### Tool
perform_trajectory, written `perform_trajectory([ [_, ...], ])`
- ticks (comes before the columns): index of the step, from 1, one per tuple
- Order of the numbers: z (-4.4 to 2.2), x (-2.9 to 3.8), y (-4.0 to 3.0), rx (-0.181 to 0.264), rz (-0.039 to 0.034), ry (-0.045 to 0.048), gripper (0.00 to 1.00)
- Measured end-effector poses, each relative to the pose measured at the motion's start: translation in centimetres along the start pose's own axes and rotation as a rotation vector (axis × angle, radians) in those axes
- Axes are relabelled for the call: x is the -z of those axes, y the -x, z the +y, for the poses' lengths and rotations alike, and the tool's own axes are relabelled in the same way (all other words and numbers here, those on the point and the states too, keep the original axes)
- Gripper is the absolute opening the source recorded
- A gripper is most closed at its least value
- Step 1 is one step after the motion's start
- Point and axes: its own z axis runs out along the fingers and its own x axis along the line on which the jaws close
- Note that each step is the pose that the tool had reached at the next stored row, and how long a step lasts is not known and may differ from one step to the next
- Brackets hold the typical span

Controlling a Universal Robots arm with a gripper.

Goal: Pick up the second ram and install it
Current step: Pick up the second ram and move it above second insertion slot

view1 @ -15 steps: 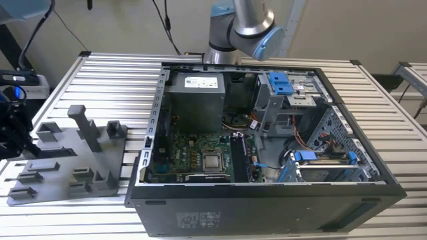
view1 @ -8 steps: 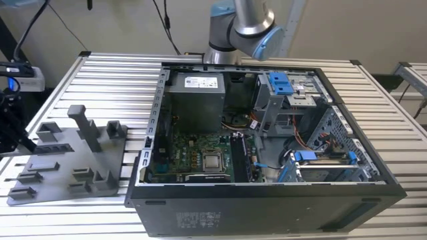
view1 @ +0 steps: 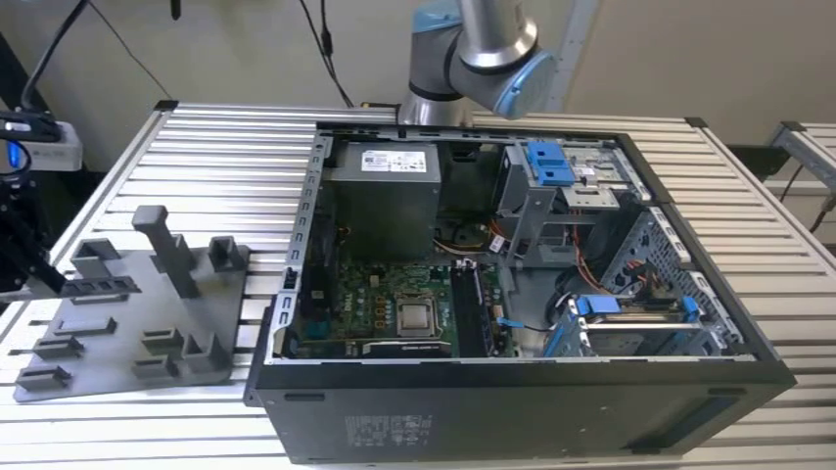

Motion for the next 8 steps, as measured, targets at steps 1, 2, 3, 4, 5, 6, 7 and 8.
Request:
perform_trajectory([
  [1, 0.0, 0.08, 0.01, -0.002, 0.0001, 0.0, 0.14],
  [2, -0.01, 0.19, 0.01, -0.005, 0.0001, 0.0001, 0.14],
  [3, -0.02, 0.34, 0.02, -0.006, 0.0002, 0.0006, 0.14],
  [4, -0.03, 0.52, 0.04, -0.007, 0.0002, 0.0017, 0.14],
  [5, -0.04, 0.69, 0.05, -0.008, 0.0001, 0.0035, 0.14],
  [6, -0.05, 0.89, 0.06, -0.008, 0.0, 0.0053, 0.14],
  [7, -0.07, 1.06, 0.07, -0.009, 0.0001, 0.0065, 0.14],
  [8, -0.09, 1.23, 0.09, -0.009, 0.0001, 0.007, 0.14],
])
